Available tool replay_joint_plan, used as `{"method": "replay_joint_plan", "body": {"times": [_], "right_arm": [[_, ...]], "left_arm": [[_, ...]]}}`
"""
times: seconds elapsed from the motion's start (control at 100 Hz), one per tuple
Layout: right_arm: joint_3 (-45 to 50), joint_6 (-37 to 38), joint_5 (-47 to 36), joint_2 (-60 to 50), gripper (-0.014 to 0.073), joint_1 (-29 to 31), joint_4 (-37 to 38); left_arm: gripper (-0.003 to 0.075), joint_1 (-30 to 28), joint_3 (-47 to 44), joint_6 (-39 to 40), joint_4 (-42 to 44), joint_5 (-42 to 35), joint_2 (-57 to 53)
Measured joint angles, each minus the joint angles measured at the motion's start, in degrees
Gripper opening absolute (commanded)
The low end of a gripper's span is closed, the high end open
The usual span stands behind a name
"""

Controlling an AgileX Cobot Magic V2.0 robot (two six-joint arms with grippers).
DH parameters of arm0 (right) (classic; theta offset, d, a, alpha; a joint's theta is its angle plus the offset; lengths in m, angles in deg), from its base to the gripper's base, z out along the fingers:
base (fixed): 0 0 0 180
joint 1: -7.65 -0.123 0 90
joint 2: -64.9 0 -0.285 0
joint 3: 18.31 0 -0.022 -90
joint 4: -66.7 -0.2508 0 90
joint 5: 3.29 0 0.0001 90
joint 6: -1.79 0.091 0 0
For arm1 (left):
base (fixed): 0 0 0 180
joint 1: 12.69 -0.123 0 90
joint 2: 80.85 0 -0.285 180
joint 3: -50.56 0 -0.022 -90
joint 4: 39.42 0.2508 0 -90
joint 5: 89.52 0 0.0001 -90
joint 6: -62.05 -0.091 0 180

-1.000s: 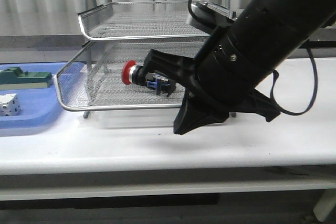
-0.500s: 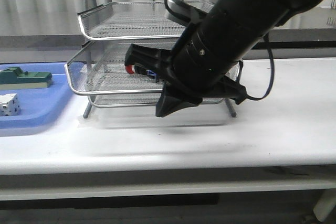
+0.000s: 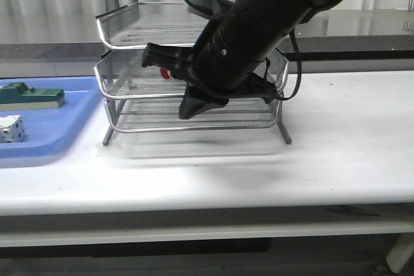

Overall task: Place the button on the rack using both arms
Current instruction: 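Push the middle tier back into the rack with the right gripper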

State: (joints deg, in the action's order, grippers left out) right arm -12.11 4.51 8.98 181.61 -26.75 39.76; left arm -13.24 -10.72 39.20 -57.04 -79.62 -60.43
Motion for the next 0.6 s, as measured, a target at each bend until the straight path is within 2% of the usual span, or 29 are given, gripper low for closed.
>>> {"method": "replay_joint_plan", "body": {"times": [0.37,0.6], "right_arm": [[-0.5,-0.1,-0.8,0.2,-0.0071,2.3,0.9],[-0.5,-0.1,5.0,0.2,-0.0069,2.3,1.3]], "left_arm": [[-0.0021,0.0,0.0,0.0,0.0,0.0,0.0],[-0.0021,0.0,0.0,0.0,0.0,0.0,0.0]]}}
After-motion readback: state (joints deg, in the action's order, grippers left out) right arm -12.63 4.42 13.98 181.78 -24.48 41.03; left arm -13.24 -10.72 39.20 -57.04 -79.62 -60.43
